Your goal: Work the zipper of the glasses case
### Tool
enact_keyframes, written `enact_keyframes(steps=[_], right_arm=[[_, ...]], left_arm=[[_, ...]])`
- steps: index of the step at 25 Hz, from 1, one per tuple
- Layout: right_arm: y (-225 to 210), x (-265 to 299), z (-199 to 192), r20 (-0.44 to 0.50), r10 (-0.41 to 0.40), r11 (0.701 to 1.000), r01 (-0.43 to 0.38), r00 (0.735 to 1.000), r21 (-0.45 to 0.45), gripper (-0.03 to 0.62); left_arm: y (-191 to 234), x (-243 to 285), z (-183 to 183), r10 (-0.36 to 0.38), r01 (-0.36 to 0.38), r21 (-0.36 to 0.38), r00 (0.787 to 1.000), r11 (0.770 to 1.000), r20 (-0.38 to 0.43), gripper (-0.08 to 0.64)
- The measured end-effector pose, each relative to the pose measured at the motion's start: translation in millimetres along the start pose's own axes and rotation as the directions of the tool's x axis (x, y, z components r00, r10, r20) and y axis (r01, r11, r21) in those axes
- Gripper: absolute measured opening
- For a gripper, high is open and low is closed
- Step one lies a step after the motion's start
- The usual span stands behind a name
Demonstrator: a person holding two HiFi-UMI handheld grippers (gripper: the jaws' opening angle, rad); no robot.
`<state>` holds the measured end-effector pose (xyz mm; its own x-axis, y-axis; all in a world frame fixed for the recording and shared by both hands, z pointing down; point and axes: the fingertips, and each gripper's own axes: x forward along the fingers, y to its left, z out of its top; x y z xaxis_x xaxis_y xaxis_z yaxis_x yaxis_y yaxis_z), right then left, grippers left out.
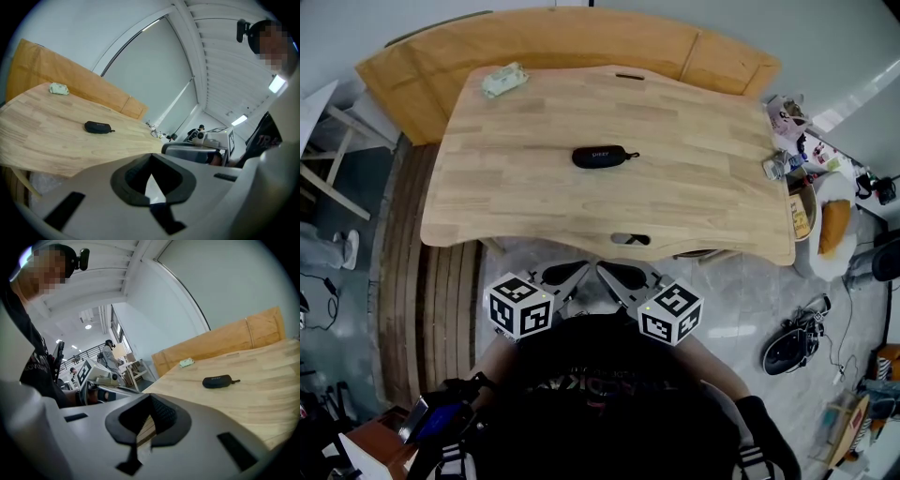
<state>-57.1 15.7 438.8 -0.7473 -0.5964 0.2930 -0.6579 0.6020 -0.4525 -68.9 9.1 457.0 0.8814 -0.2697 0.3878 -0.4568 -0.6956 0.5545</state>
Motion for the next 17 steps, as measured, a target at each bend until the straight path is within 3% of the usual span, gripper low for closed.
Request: enact_keyframes(steps=[17], right_arm=[[1.1, -0.9, 1.5, -0.007, 0.007, 1.000, -0.007, 1.000, -0.013, 0.017]], left_arm=[[-1.1, 0.9, 1.1, 0.002, -0.002, -0.011, 1.000, 1.000, 0.004, 0.012]])
